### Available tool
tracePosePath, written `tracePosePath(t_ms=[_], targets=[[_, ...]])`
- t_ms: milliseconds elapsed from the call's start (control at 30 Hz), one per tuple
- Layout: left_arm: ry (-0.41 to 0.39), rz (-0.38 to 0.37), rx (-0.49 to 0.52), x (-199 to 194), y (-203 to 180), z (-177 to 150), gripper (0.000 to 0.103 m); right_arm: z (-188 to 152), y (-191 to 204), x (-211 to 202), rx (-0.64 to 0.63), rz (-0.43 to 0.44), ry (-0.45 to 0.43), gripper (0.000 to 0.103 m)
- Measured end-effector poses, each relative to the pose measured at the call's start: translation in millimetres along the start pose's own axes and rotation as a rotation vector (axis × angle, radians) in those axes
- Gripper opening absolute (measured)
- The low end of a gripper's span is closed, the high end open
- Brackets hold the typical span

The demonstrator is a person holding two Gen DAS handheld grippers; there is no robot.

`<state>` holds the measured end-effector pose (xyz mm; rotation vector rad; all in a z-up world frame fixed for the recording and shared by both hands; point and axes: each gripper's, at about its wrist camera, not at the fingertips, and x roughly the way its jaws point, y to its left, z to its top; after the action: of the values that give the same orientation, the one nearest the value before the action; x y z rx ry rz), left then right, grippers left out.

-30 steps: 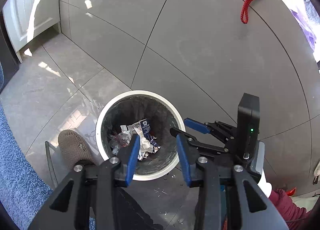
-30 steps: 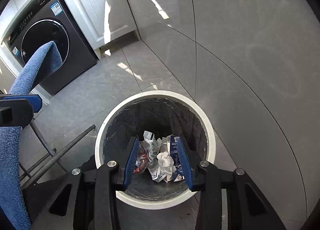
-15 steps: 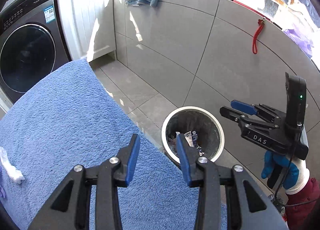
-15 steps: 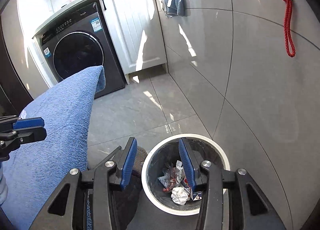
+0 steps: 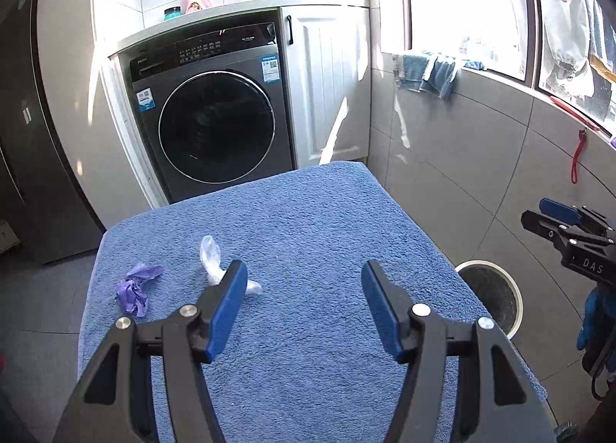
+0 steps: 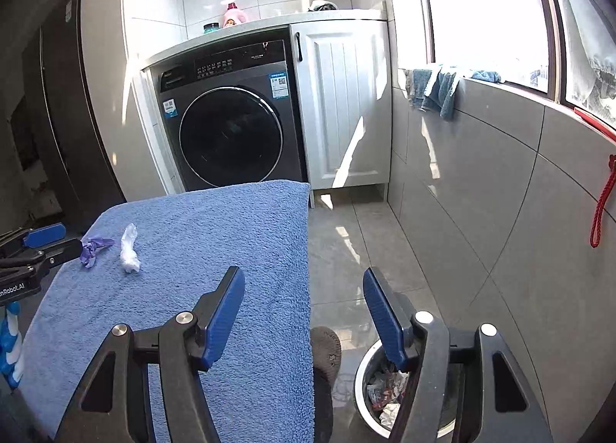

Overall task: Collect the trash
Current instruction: 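Return both tools to the table above the purple glove and clear bag, then grasp the purple glove with the left tool while the right tool grasps the clear plastic bag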

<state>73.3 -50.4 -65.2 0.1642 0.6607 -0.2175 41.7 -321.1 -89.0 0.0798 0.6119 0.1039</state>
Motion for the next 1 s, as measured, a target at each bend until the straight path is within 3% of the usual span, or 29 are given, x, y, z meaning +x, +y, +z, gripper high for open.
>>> tracePosePath(t_ms=[200,400,1000], targets=[[-0.041,0.114,-0.08,-32.0,57.8,-16.3,0.061,11.7,48.4,-1.8,-0.066,0.04,-0.008,0.064],[-0.06,0.161,-0.163,-51.2,103.3,-36.6,0.062,16.0,89.0,-0.7,-0.117,0.054,0.007,0.064],[-0.036,0.185,-0.311,-52.5,193.9,-81.3,0.07,28.0,179.4,20.6,-0.233,0.073,0.049,0.067]])
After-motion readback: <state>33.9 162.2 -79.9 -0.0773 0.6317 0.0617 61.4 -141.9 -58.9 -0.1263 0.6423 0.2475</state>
